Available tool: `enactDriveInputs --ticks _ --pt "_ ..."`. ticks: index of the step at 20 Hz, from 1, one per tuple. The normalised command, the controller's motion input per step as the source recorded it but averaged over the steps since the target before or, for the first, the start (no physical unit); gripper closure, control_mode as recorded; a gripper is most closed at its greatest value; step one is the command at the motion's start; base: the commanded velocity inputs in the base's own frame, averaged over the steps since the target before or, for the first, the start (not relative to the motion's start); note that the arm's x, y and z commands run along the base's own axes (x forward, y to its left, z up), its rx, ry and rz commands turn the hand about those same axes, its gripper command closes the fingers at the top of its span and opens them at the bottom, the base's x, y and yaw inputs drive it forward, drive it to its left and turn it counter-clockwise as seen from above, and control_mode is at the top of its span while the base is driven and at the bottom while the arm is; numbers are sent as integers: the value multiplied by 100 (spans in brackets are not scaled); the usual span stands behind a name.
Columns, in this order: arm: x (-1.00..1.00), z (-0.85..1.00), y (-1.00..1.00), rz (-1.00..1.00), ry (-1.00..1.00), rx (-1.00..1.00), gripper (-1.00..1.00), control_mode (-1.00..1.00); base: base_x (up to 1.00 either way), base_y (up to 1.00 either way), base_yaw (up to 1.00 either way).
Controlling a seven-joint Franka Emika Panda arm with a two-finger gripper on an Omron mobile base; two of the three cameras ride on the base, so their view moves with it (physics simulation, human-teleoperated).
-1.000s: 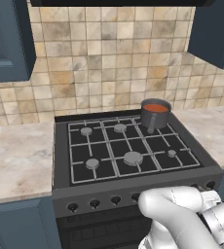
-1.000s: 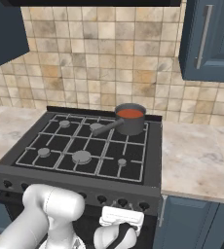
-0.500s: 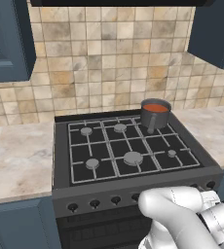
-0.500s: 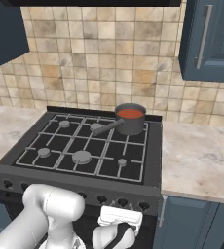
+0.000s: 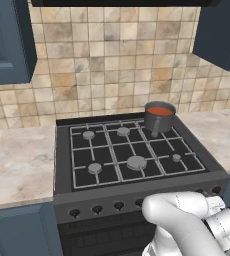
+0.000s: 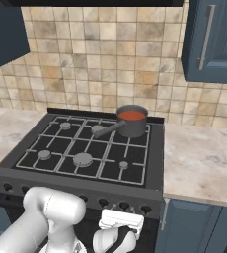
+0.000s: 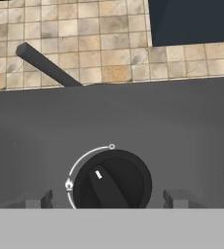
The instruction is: Wait until the marinara sauce is simmered to a deep red color and then turn off the stove.
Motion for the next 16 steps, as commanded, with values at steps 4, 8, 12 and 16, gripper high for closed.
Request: enactDriveInputs --ticks 4,8,12,16 --pt "0 0 0 0 0 0 100 -100 0 0 0" --pt "0 0 0 0 0 0 100 -100 0 0 0" --pt "0 0 0 0 0 0 100 -100 0 0 0" --pt "0 0 0 0 0 0 100 -100 0 0 0"
